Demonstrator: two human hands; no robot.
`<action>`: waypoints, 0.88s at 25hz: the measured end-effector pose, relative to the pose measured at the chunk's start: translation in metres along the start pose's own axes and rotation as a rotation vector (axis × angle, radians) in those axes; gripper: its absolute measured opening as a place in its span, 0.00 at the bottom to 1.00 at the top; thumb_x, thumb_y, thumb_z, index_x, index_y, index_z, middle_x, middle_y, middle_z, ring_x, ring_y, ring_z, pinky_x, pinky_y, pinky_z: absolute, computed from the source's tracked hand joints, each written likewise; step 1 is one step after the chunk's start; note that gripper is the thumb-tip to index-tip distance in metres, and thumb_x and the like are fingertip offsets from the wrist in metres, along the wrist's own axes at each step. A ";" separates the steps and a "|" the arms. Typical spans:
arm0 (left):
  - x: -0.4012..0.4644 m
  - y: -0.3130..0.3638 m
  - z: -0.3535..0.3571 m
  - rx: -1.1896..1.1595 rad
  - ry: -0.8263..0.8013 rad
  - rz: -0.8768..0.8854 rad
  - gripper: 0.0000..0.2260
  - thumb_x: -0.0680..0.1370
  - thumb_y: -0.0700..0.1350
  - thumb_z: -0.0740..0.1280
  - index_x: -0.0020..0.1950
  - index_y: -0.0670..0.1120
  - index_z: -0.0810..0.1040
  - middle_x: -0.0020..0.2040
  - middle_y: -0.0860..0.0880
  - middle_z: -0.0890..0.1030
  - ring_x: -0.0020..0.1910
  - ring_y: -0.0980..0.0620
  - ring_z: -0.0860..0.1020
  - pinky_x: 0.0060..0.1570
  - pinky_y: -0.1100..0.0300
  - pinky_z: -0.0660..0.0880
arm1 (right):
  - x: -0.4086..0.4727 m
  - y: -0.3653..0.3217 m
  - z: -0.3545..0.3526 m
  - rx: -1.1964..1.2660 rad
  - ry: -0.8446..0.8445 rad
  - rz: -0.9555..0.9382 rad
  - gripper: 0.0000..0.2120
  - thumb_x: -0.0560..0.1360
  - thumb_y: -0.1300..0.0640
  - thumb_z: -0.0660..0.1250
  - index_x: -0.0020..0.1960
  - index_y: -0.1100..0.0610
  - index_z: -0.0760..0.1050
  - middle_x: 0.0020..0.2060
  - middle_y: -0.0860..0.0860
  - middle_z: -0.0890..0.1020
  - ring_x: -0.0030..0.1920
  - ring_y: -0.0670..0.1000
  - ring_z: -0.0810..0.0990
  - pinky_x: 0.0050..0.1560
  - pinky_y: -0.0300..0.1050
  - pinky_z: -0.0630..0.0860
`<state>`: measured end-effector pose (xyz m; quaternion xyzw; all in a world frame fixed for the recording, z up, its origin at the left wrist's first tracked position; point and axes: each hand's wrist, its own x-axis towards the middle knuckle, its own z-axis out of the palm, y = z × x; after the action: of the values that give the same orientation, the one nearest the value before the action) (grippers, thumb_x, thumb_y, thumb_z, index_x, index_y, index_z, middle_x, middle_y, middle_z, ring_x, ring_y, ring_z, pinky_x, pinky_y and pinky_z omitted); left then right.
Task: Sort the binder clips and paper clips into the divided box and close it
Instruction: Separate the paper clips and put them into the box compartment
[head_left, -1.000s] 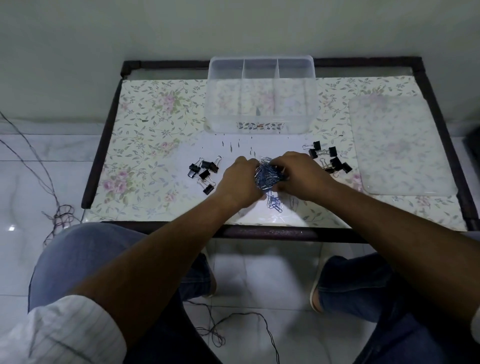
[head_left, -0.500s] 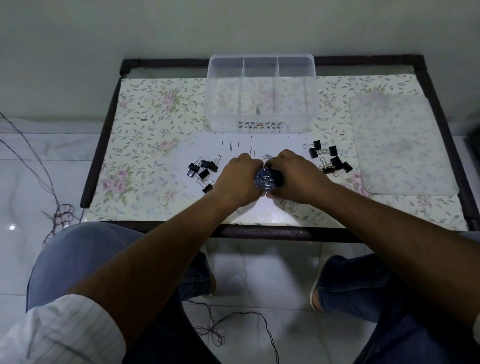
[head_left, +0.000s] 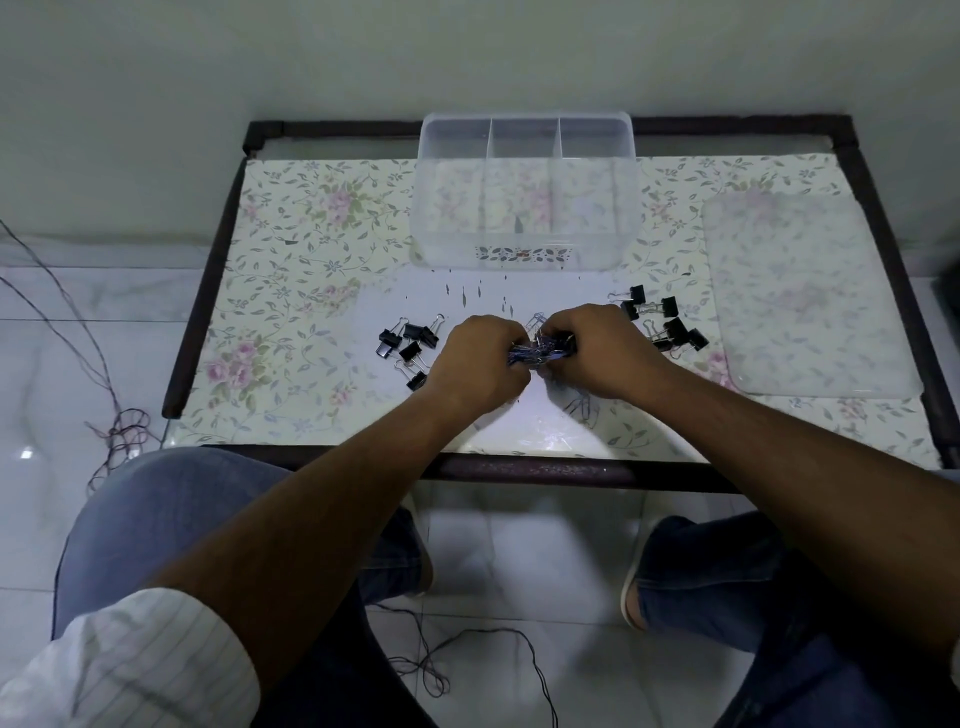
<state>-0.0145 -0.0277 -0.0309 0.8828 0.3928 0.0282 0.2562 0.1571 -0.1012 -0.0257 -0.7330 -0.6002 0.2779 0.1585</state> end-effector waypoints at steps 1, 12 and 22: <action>0.001 0.000 -0.001 -0.058 0.011 -0.034 0.05 0.71 0.43 0.72 0.45 0.46 0.86 0.38 0.49 0.83 0.39 0.48 0.79 0.40 0.56 0.75 | 0.001 0.001 -0.003 0.035 -0.009 0.020 0.10 0.70 0.54 0.80 0.51 0.52 0.87 0.41 0.48 0.87 0.43 0.50 0.84 0.44 0.44 0.78; 0.013 -0.012 -0.025 -0.695 -0.096 -0.462 0.03 0.77 0.34 0.75 0.49 0.35 0.86 0.43 0.31 0.86 0.37 0.42 0.85 0.50 0.41 0.85 | 0.002 0.012 -0.029 0.499 -0.091 0.288 0.12 0.74 0.62 0.79 0.57 0.58 0.88 0.44 0.56 0.90 0.44 0.53 0.90 0.48 0.46 0.87; 0.016 0.010 -0.045 -1.009 -0.088 -0.569 0.09 0.77 0.32 0.74 0.57 0.33 0.83 0.48 0.35 0.86 0.41 0.43 0.86 0.45 0.52 0.87 | -0.007 0.005 -0.052 0.888 -0.061 0.374 0.10 0.78 0.65 0.74 0.60 0.63 0.85 0.48 0.59 0.87 0.46 0.51 0.84 0.44 0.41 0.86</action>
<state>-0.0076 -0.0031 0.0103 0.5113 0.5417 0.1054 0.6589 0.1912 -0.1040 0.0142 -0.6812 -0.2860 0.5525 0.3858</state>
